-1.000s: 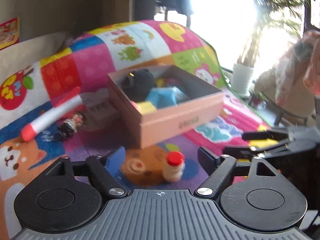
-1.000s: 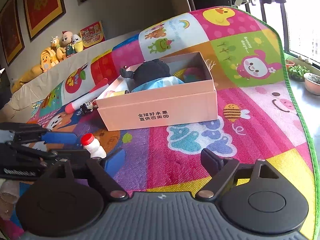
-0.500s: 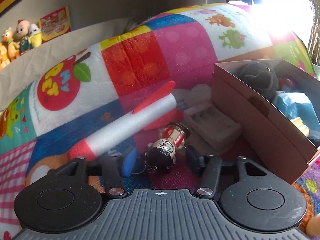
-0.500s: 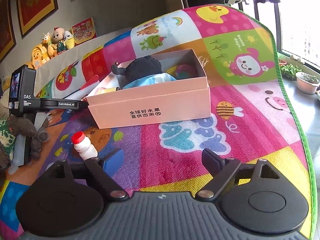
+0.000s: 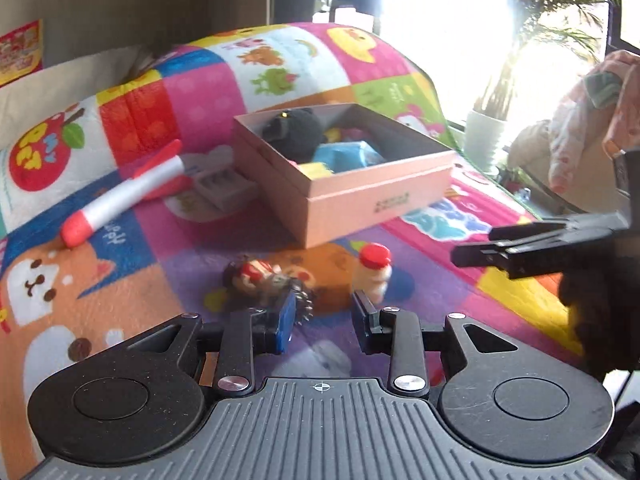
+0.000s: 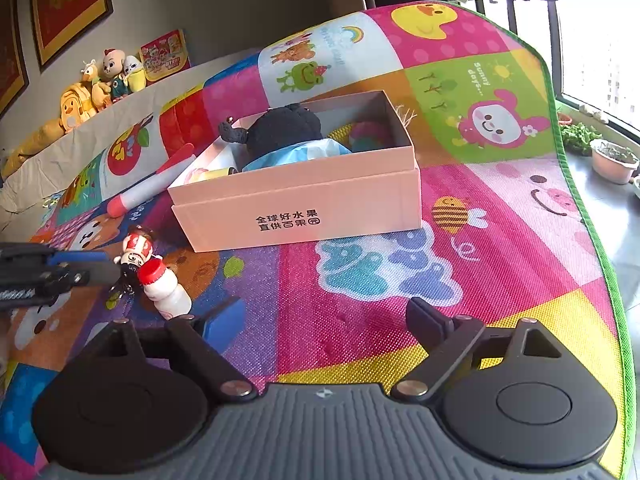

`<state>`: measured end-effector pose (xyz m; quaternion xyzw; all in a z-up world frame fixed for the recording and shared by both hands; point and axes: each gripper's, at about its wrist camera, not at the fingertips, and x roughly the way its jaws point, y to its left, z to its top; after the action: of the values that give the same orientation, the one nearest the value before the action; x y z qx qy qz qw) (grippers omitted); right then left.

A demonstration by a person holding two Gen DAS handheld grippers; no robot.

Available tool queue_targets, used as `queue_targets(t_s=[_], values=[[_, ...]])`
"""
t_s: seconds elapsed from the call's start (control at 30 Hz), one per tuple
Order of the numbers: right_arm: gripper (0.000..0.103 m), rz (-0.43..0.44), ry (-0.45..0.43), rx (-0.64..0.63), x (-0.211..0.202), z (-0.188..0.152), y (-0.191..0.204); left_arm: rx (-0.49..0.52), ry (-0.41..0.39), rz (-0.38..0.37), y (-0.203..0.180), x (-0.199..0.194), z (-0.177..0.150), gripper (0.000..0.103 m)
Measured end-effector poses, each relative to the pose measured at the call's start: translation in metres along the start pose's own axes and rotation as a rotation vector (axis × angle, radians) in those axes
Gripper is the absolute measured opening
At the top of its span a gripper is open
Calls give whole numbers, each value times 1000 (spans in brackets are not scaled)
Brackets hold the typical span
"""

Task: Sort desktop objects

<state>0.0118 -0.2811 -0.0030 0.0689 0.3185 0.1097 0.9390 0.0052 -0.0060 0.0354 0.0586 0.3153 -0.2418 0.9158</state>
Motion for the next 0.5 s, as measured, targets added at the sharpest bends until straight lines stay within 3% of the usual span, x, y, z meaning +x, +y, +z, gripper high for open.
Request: queue_targets(t_s=[0.1, 0.23, 0.3, 0.33, 0.43, 0.5], values=[[91, -3, 3, -6, 0, 0, 1, 41, 13, 49, -4, -6, -9, 45], [99, -4, 9, -16, 1, 1, 3, -21, -2, 91, 14, -5, -8, 61], [100, -4, 21, -23, 3, 1, 4, -42, -10, 87, 20, 0, -5, 80], [100, -4, 28, -24, 4, 1, 4, -54, -11, 79, 22, 4, -4, 83], [103, 1, 40, -22, 5, 2, 4, -67, -3, 49, 22, 17, -1, 87], [103, 2, 46, -20, 6, 2, 3, -43, -6, 66, 19, 28, 1, 93]])
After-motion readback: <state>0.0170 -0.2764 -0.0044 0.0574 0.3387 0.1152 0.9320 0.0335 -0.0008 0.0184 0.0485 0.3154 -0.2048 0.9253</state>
